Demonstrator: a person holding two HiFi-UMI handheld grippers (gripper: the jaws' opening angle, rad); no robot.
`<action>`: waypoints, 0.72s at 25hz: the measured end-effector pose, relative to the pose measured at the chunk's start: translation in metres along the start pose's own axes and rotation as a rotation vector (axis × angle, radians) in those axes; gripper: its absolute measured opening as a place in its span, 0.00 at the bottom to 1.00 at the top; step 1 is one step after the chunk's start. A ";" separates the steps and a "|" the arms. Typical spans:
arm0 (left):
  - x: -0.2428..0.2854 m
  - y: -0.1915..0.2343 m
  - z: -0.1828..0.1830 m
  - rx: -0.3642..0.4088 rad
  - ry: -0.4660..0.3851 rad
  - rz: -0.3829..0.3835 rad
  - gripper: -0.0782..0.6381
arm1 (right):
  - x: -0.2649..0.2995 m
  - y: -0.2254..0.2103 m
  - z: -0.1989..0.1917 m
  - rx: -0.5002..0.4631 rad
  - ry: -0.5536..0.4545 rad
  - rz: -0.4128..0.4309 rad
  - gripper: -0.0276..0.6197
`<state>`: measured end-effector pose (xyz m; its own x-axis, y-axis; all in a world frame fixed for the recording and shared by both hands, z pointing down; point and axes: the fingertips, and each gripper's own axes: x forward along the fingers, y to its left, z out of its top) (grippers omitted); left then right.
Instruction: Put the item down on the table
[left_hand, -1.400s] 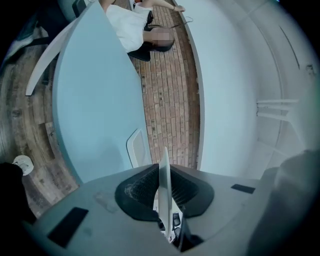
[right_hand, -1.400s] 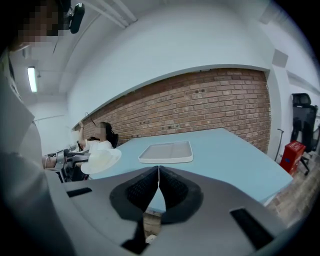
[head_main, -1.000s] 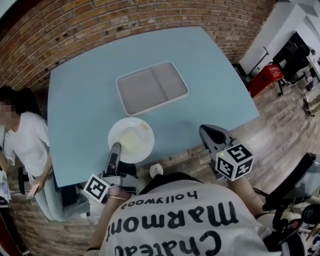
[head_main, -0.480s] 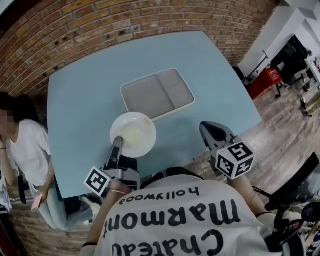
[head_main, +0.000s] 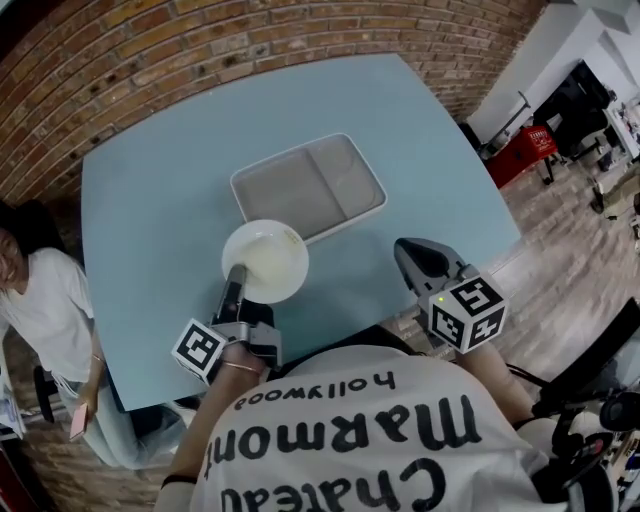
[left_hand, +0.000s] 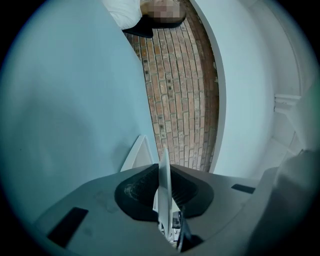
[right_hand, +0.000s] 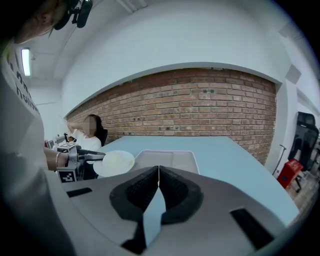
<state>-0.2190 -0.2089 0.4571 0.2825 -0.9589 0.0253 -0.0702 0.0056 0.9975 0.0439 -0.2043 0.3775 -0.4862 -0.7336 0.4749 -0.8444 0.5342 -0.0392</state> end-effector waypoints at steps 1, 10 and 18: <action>0.003 0.001 -0.001 -0.003 0.000 0.004 0.15 | 0.002 -0.002 0.001 -0.003 0.007 0.002 0.06; 0.029 0.018 -0.007 -0.050 -0.030 0.057 0.15 | 0.038 -0.023 0.001 0.009 0.081 0.074 0.06; 0.061 0.042 -0.006 -0.018 -0.050 0.167 0.15 | 0.076 -0.033 -0.011 0.041 0.134 0.169 0.06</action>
<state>-0.1993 -0.2657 0.5008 0.2203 -0.9572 0.1876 -0.0944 0.1705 0.9808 0.0379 -0.2731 0.4244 -0.5897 -0.5712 0.5710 -0.7633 0.6252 -0.1628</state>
